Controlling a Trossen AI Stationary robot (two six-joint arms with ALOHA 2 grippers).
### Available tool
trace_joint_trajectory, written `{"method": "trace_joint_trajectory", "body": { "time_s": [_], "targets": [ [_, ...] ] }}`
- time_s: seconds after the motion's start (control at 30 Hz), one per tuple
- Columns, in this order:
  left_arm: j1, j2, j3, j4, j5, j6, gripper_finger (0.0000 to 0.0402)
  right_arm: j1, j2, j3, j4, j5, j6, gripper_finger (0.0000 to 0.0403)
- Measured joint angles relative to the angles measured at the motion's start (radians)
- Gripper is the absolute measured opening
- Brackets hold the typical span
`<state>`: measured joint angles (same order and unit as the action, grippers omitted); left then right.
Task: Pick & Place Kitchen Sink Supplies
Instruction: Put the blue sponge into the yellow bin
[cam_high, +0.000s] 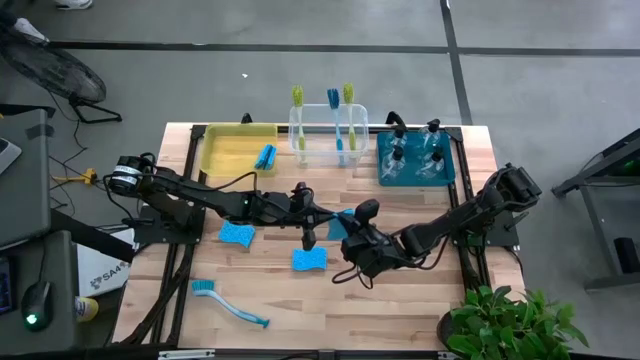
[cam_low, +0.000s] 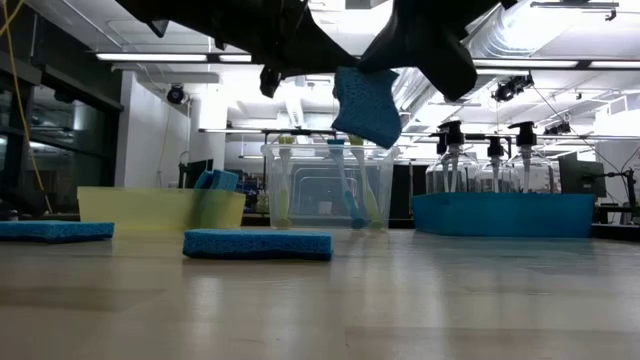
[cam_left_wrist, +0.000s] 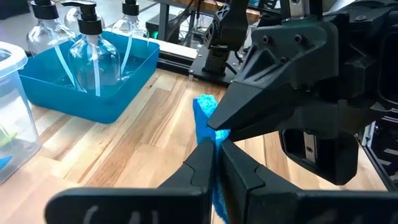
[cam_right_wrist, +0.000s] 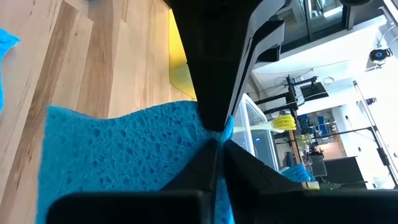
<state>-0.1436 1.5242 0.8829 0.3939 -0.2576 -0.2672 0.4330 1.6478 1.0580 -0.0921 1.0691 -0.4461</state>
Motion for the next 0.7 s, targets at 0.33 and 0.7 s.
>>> {"method": "trace_joint_trajectory", "body": {
  "time_s": [0.33,0.7],
  "targets": [
    [0.0,0.0,0.0,-0.008,0.016,0.0,0.0012,0.002,0.0,0.0,0.008,0.028,0.093,0.0149],
    [-0.001,0.0,0.0,-0.031,-0.072,0.004,0.0012,0.052,-0.019,0.0,0.002,0.176,0.214,0.023]
  ]
}}
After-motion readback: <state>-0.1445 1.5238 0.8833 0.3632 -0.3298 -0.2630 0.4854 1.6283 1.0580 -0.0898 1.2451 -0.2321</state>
